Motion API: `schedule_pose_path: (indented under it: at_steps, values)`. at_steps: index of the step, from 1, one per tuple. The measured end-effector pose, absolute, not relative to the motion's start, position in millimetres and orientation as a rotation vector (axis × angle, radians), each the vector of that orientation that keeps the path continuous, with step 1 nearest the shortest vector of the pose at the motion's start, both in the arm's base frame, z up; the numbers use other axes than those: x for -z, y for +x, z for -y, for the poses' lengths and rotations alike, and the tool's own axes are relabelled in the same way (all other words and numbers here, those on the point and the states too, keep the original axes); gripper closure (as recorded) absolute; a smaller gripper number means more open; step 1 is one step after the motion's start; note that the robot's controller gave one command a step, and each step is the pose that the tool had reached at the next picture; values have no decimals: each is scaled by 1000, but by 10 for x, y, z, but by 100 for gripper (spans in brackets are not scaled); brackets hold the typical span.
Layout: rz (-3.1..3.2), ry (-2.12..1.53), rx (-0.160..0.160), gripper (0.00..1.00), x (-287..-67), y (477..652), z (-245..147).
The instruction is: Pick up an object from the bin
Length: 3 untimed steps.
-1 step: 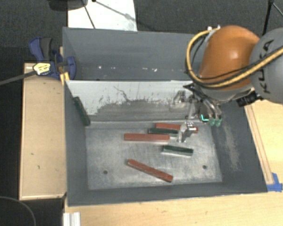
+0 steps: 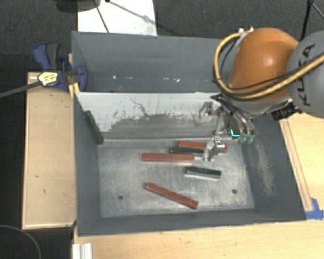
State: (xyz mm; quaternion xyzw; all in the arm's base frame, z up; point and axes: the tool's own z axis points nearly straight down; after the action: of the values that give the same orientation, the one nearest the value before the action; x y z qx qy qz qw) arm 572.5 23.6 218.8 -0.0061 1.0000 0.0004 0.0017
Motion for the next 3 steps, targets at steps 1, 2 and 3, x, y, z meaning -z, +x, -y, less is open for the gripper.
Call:
schedule_pose_path:
  at_steps: [1,2,3]
  values:
    - [-3130,-25,-1,0,-1759,5744,-284]
    - [-3083,377,-7,100,-819,5655,-285]
    - [-3083,377,-7,100,-819,5655,-285]
